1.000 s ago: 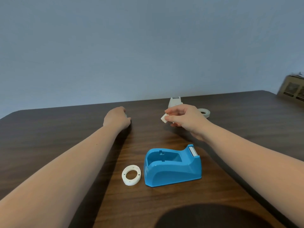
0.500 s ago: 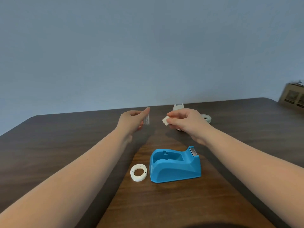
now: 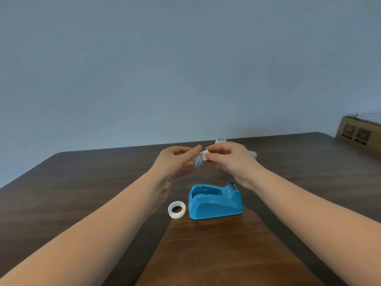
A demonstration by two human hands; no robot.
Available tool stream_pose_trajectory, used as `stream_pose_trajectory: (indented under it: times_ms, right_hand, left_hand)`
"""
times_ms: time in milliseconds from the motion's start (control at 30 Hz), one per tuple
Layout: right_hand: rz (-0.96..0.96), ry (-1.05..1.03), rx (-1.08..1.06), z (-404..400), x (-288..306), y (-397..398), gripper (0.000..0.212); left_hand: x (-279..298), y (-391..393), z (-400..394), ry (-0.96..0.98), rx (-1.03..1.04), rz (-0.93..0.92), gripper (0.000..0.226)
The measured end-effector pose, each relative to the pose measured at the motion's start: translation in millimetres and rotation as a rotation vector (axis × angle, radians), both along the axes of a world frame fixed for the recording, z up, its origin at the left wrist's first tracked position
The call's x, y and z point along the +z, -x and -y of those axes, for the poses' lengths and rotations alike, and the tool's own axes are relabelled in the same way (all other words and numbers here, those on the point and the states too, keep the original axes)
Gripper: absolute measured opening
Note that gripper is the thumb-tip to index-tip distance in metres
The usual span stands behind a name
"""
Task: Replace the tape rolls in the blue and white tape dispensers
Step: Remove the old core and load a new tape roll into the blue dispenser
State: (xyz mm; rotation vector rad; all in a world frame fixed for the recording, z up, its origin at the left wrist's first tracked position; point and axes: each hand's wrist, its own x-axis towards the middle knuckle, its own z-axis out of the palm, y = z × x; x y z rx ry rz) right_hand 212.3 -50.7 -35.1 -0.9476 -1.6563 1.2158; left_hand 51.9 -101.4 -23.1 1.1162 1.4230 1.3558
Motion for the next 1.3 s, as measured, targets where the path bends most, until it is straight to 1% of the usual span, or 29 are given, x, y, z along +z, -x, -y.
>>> stream_pose_trajectory:
  times_ms: [133,367,500,633,700,800,833,900,1000,1067,1300]
  right_hand:
    - [0.028,-0.037,-0.007,10.2,4.8,-3.4,0.028]
    - [0.075,-0.041,-0.015,22.4,3.4,-8.9,0.027]
    - [0.064,-0.031,-0.009,25.7,2.2,-9.9,0.027]
    - [0.058,-0.028,-0.013,26.8,1.1,-10.6,0.026]
    - [0.051,-0.021,-0.015,26.3,1.3,-11.6,0.025]
    - [0.0,0.036,-0.016,24.5,2.5,-13.1,0.021]
    - [-0.023,0.062,-0.01,23.8,2.5,-13.2,0.019]
    - [-0.072,0.126,0.016,23.5,1.9,-13.2,0.018]
    - [-0.104,0.196,0.054,23.1,1.0,-12.9,0.018]
    - [-0.108,0.218,0.069,23.3,1.0,-13.0,0.019]
    - [-0.103,0.248,0.15,25.4,2.8,-13.2,0.017]
  left_hand:
    - [4.7,-6.7,9.2,-0.011,-0.002,-0.016,0.042]
    - [6.2,-14.9,20.1,0.007,-0.01,0.007,0.037]
    - [6.3,-17.7,22.3,0.005,-0.02,-0.001,0.038]
    - [5.0,-18.6,22.0,0.017,-0.031,0.012,0.034]
    - [5.3,-18.0,22.1,0.046,-0.051,0.057,0.029]
    - [6.0,-13.9,24.1,0.079,-0.104,0.233,0.026]
    - [6.1,-12.0,24.9,0.078,-0.124,0.254,0.025]
    - [5.2,-9.2,26.9,0.066,-0.168,0.228,0.025]
    - [2.1,-8.6,29.0,0.025,-0.22,0.098,0.033]
    - [-1.2,-9.2,28.6,0.011,-0.194,0.03,0.036]
    - [-8.5,-12.7,25.0,-0.045,-0.071,-0.061,0.033]
